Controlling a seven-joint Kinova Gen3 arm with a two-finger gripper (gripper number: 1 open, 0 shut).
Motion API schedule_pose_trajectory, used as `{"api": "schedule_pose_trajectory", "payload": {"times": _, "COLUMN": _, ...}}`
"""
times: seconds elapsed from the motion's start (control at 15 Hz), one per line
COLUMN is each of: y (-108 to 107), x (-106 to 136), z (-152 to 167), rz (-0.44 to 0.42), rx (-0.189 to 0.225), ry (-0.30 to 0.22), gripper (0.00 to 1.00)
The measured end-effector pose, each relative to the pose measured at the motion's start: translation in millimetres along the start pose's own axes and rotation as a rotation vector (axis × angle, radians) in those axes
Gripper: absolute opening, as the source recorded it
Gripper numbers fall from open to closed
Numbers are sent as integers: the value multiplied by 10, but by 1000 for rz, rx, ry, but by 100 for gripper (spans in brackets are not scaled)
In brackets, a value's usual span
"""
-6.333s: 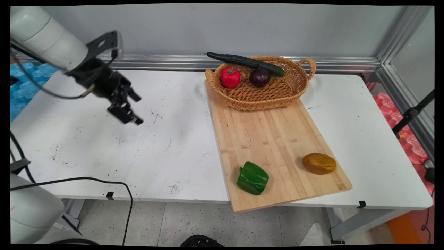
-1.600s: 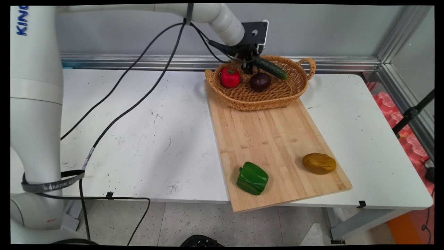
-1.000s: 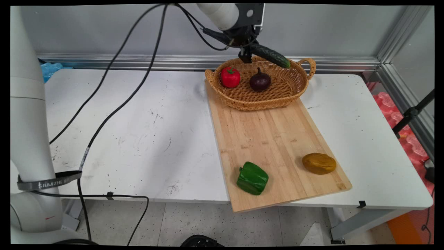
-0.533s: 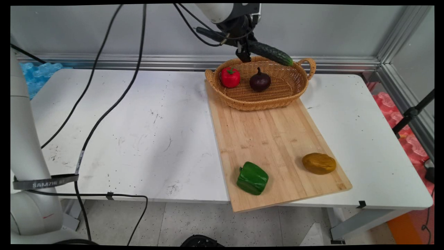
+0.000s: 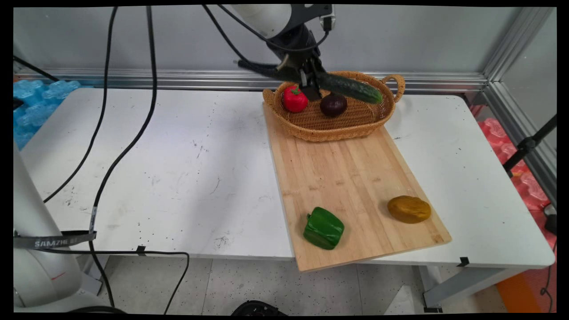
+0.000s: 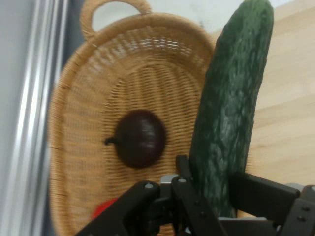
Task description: Place the picked object on the cutting board
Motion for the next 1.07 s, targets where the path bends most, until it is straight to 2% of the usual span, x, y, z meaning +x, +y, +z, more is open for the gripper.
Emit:
{"api": "schedule_pose_trajectory", "payload": {"times": 0.33, "y": 334, "x": 90, "z": -76, "rz": -95, "rx": -49, "ry": -9, "gripper": 0}}
{"api": "schedule_pose_trajectory", "payload": {"times": 0.6, "y": 571, "x": 178, "z": 14, "rz": -136, "rx": -75, "ry": -13, "gripper": 0}}
{"api": "schedule_pose_trajectory", "payload": {"times": 1.07, "y": 856, "x": 373, "z": 484, "rz": -158, "rx": -102, "ry": -17, "gripper": 0}}
